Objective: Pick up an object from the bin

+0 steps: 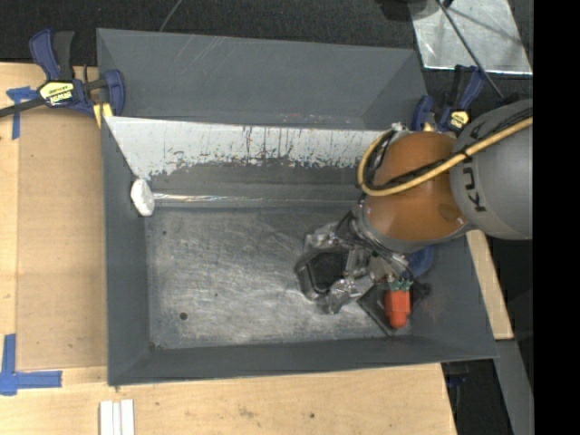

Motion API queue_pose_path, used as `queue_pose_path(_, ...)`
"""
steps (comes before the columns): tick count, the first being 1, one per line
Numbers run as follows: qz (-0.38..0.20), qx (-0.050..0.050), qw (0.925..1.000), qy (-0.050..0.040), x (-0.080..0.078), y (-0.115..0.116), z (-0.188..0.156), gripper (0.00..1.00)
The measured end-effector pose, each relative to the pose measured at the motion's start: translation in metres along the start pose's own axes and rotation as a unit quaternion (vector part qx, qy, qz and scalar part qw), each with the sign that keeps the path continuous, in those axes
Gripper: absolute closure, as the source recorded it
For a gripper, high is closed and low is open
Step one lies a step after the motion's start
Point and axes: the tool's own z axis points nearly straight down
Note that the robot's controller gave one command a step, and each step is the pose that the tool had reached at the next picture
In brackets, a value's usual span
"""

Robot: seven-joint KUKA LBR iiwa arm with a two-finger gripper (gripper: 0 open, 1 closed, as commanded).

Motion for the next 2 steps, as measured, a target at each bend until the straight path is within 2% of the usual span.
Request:
queue_pose_path(1, 0.0, 0.0, 1.0, 0.0046, 0.002, 0.0, -0.001, 1.0)
queue_pose_path(2, -0.06, 0.0, 0.9982, 0.0085, 0.005, 0.008, -0.156, 1.0)
